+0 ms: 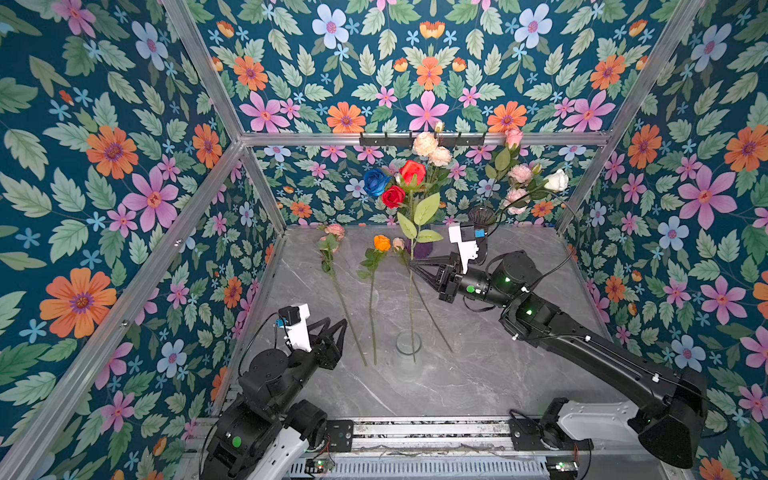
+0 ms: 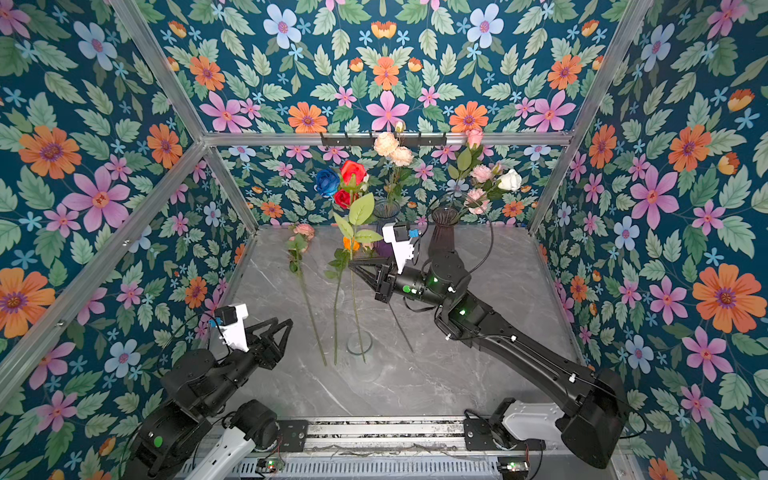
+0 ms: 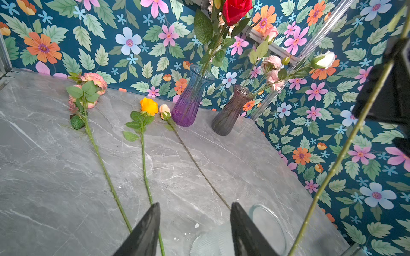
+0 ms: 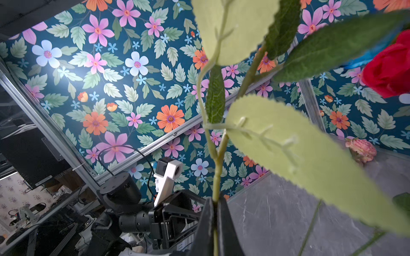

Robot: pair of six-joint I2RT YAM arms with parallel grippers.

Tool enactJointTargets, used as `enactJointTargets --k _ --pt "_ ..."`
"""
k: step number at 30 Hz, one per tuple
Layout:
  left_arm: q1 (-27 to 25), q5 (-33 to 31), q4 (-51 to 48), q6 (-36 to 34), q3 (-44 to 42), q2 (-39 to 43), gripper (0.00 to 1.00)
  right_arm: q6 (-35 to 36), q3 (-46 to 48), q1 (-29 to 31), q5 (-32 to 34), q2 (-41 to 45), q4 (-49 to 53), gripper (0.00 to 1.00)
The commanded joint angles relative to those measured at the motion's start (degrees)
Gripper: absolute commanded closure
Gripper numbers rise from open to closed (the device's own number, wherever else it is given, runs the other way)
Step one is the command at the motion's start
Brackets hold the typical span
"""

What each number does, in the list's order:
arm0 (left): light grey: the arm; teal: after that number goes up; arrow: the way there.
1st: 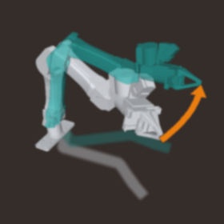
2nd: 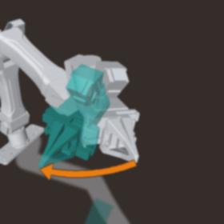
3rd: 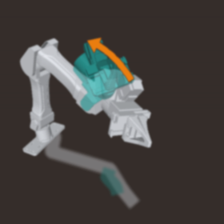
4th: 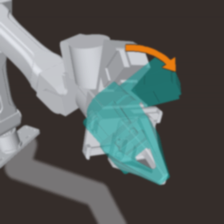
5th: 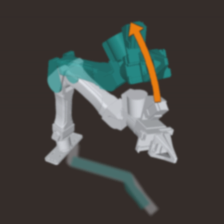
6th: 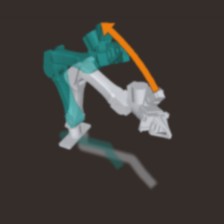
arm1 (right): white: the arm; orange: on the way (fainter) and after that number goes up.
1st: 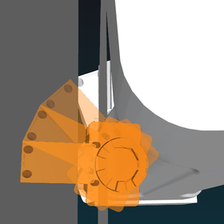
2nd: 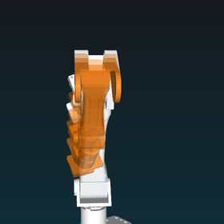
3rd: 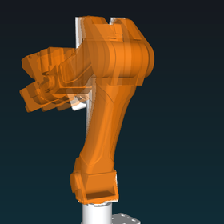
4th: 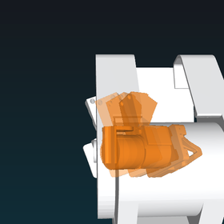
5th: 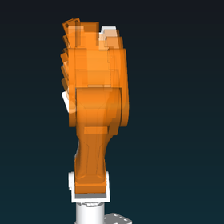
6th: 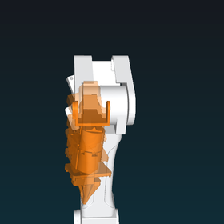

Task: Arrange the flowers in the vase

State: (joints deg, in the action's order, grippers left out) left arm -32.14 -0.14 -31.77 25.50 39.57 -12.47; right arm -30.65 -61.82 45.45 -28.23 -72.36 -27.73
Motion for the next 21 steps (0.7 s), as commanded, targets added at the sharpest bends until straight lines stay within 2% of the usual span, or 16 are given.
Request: enactJointTargets --k 1,5,14,21 --pt "0.2 0.4 0.7 -0.3 0.0 0.1 0.47 2.7 1.5 0.1 -0.8 -0.6 -7.3 1.0" --pt "0.3 0.5 0.6 -0.3 -0.2 0.2 0.47 2.4 1.7 0.1 -1.1 -0.5 -8.8 1.0" --pt "0.7 0.8 0.7 -0.4 -0.2 -0.1 0.47 5.5 -5.3 0.3 0.0 1.6 -2.9 1.0" --pt "0.7 0.8 0.6 -0.3 -0.2 0.4 0.47 2.6 -1.8 0.3 -0.8 -1.0 -6.8 1.0"
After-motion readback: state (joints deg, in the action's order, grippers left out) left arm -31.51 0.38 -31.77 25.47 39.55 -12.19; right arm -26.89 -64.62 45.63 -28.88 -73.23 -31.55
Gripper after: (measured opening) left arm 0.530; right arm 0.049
